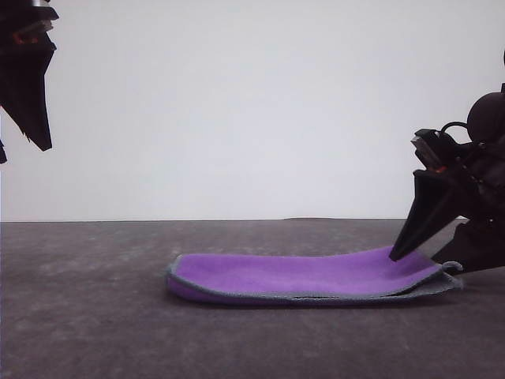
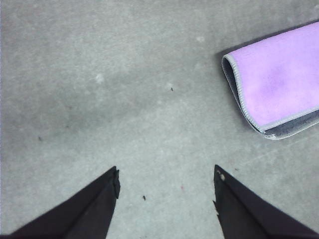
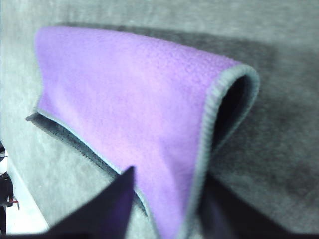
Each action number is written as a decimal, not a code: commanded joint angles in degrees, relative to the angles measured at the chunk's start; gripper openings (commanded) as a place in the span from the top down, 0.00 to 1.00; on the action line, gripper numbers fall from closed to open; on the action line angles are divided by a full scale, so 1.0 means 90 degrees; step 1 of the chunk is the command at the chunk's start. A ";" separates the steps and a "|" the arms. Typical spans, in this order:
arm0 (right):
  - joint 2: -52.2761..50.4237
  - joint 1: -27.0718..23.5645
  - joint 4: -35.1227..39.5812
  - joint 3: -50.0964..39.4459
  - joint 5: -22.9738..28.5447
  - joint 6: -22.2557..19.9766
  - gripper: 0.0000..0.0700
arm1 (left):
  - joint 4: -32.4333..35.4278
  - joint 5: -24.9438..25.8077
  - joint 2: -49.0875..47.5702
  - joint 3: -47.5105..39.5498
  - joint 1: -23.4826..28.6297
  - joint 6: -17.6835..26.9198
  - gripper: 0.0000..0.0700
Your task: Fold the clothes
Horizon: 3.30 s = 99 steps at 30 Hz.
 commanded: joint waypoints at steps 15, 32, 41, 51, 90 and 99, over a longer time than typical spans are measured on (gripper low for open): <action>0.0109 0.0950 0.1217 0.0056 -0.0509 0.0648 0.95 | 0.0075 0.0017 0.0036 0.0068 -0.0012 -0.0028 0.48; 0.0537 0.2768 0.3762 0.0128 -0.0122 0.2551 0.95 | 0.0084 0.0036 0.0036 0.0068 -0.0013 -0.0140 0.48; 0.0918 0.3154 0.4062 0.0538 0.0162 0.2776 0.95 | 0.0097 0.0036 0.0036 0.0068 -0.0012 -0.0135 0.48; 0.1039 0.3194 0.4036 0.0605 0.0152 0.2800 0.59 | 0.0095 0.0036 0.0036 0.0068 -0.0012 -0.0121 0.48; -0.2360 0.0523 -0.2325 0.1872 0.3681 -0.1256 0.45 | 0.0602 0.0034 0.0036 0.0068 0.0085 0.0173 0.48; -0.2489 0.0437 -0.2194 0.1292 0.3663 -0.1315 0.45 | 0.0588 0.0034 0.0036 0.0068 0.0083 0.0151 0.48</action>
